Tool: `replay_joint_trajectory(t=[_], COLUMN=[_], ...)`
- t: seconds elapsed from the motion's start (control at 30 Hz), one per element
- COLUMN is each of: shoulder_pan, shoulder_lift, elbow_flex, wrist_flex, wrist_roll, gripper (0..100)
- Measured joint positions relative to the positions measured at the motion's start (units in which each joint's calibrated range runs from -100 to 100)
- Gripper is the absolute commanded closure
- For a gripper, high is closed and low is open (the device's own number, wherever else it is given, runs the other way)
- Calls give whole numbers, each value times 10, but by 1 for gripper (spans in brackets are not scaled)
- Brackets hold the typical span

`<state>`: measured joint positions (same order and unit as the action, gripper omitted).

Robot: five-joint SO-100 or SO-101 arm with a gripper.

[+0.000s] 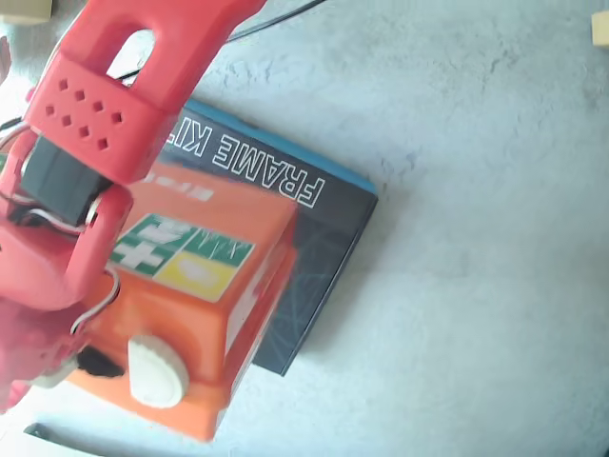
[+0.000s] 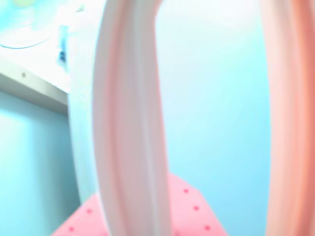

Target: Grab the white handle of the orange box

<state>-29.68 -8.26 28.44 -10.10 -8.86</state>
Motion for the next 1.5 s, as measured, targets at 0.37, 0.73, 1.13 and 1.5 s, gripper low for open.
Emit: replay_joint_trajectory(t=[0.37,0.73,1.13,1.5], shoulder_pan=[48,28,35,35], shoulder_lift=[-97,-91,-91,-92], elbow_flex=[275,521,532,530], wrist_flex=[-254,-169,-168,-168], wrist_roll=[-37,-38,-42,-38], gripper=[98,98,98,98])
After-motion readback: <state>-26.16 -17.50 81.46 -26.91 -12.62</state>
